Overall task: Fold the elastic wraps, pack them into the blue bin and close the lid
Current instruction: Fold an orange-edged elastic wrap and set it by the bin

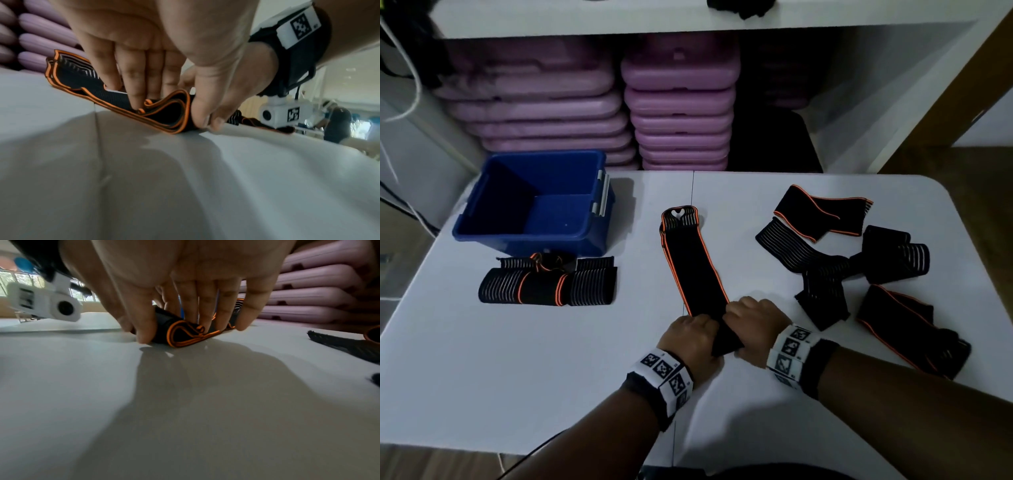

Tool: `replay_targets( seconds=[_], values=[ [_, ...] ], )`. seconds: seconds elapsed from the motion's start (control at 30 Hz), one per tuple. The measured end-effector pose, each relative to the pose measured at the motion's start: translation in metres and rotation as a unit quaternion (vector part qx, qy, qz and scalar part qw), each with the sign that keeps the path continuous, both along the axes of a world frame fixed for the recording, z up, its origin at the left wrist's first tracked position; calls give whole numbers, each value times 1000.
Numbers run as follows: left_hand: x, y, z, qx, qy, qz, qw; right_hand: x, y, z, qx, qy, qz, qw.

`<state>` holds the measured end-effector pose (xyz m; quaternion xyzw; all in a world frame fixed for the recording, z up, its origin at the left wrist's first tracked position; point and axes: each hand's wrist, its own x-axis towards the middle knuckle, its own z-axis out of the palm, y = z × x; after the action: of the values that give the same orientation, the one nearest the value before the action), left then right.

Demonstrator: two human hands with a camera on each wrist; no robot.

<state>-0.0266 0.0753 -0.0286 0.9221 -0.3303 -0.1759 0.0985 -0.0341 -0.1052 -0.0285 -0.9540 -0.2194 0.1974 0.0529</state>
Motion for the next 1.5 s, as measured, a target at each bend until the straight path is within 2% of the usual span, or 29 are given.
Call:
replay_targets(
  seconds=[0.17,0.33,0.43,0.6,0.77,0.87,0.97,1.03,1.13,1.23,1.37,1.5],
  values=[
    [0,2,4,-14,-9,37,999,-1,0,-4,63,3,-26,998],
    [-3,2,9,-1,-9,29,1000,-6,0,-2,107,52,-63,991],
    [0,5,9,25,20,21,999,-14,0,0,145,98,-123,977],
    [2,6,6,58,60,18,996,-15,0,-10,158,116,-159,968],
    [12,1,5,63,97,52,992,-3,1,-10,165,130,-200,957],
    [17,2,4,26,106,73,991,1,0,-11,180,130,-244,944],
    [19,5,5,16,66,79,995,4,6,-9,186,114,-232,948],
    [20,7,5,20,56,112,992,6,7,-10,183,108,-213,954],
    [25,9,5,-7,123,182,976,8,4,-10,194,115,-199,954],
    [29,10,2,-48,170,222,959,11,2,-11,153,151,-169,962],
    [30,14,-5,-90,179,244,949,18,2,-12,126,178,-144,965],
    [46,20,-13,-177,184,324,911,24,2,-9,109,184,-125,969]
  ],
)
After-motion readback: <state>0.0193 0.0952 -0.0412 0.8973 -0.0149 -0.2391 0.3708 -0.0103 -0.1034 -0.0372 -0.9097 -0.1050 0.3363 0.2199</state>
